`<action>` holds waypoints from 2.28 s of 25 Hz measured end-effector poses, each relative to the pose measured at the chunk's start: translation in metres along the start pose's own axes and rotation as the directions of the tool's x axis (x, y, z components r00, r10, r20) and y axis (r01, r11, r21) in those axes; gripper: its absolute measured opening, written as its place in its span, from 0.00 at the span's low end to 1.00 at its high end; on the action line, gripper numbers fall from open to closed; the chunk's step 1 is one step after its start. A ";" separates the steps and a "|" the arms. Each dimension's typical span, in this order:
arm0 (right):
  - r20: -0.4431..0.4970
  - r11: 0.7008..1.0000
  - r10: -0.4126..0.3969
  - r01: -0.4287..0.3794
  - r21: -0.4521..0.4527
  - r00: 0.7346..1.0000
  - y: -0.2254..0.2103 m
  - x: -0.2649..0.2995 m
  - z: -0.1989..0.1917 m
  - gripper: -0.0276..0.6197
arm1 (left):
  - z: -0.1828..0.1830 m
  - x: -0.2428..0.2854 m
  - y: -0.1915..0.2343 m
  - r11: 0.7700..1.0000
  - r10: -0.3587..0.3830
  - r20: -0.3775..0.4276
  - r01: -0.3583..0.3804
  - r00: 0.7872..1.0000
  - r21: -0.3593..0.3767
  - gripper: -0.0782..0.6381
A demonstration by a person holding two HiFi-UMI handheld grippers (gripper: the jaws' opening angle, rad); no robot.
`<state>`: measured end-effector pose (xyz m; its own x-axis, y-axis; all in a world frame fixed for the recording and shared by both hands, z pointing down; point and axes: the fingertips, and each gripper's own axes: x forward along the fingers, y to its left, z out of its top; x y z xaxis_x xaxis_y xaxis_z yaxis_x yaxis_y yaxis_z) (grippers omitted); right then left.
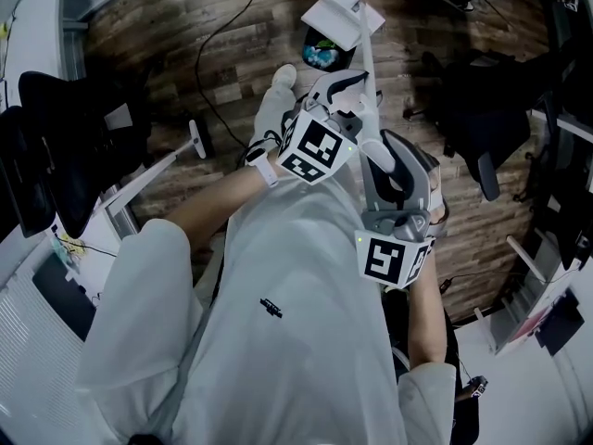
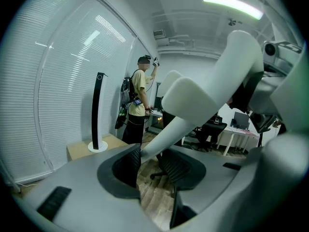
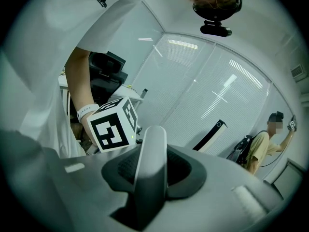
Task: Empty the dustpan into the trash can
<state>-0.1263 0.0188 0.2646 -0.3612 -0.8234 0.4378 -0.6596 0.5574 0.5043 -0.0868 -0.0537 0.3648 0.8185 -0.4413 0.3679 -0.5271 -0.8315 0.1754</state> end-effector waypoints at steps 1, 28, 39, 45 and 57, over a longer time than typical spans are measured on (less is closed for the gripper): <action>0.000 1.000 -0.010 0.010 0.007 1.000 -0.002 -0.002 0.000 0.23 | 0.002 0.000 -0.002 1.000 -0.007 -0.001 0.007 1.000 0.008 0.30; -0.200 0.924 -0.300 0.336 0.182 0.933 -0.051 -0.051 -0.067 0.23 | 0.009 0.081 -0.097 0.918 -0.335 -0.130 0.354 0.933 0.178 0.30; -0.357 0.849 -0.317 0.431 0.306 0.879 -0.070 -0.055 -0.139 0.23 | -0.035 0.137 -0.139 0.846 -0.467 -0.252 0.511 0.848 0.152 0.30; -0.432 0.780 -0.333 0.502 0.373 0.838 -0.085 -0.058 -0.193 0.23 | -0.063 0.178 -0.160 0.812 -0.507 -0.309 0.566 0.805 0.144 0.30; -0.604 0.579 -0.310 0.650 0.492 0.734 -0.083 -0.069 -0.293 0.23 | -0.123 0.212 -0.193 0.743 -0.542 -0.427 0.650 0.723 0.157 0.26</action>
<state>0.1464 0.0603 0.4101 0.3380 -0.7128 0.6145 -0.9410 -0.2648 0.2105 0.1607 0.0549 0.5215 0.7802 0.2761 0.5613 0.1760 -0.9580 0.2265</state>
